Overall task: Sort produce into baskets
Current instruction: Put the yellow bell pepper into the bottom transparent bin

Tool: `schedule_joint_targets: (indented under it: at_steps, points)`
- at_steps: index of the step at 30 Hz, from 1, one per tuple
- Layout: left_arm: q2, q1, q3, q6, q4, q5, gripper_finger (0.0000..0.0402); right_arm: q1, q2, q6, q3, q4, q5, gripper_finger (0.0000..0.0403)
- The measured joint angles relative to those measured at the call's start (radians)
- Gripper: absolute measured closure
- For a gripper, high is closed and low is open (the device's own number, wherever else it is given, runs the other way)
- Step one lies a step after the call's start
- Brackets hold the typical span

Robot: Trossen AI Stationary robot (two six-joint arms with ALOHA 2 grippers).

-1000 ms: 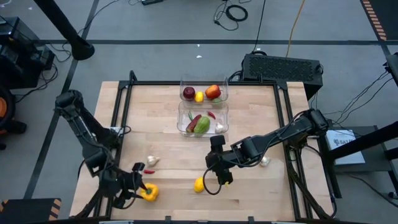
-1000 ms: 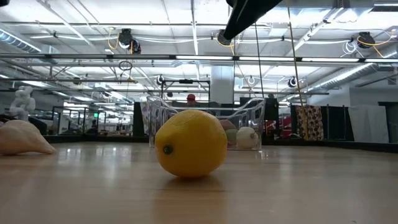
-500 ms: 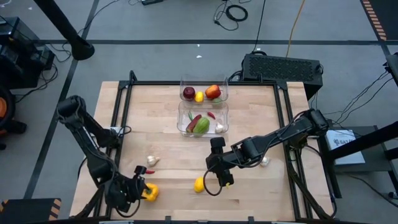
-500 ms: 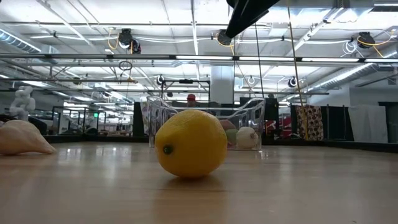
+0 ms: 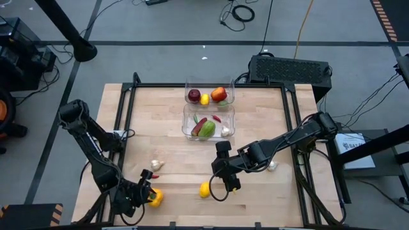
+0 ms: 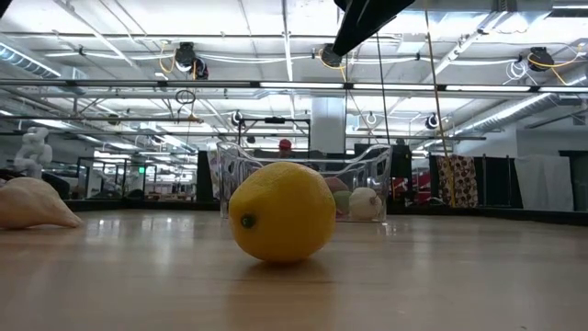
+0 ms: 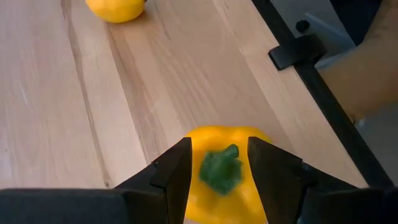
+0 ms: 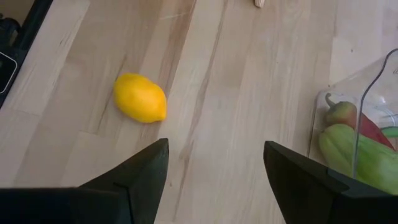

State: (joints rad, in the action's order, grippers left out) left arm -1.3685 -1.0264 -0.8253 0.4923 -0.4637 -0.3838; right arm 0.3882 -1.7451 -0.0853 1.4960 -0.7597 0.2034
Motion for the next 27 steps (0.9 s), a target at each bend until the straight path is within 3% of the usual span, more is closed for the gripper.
schedule_joint_targets:
  at_steps: [27]
  points:
    - [-0.003,-0.001,0.041,0.025,0.068,0.012,0.0237,0.0,0.0,0.019,0.0,0.0,0.001,0.0149]
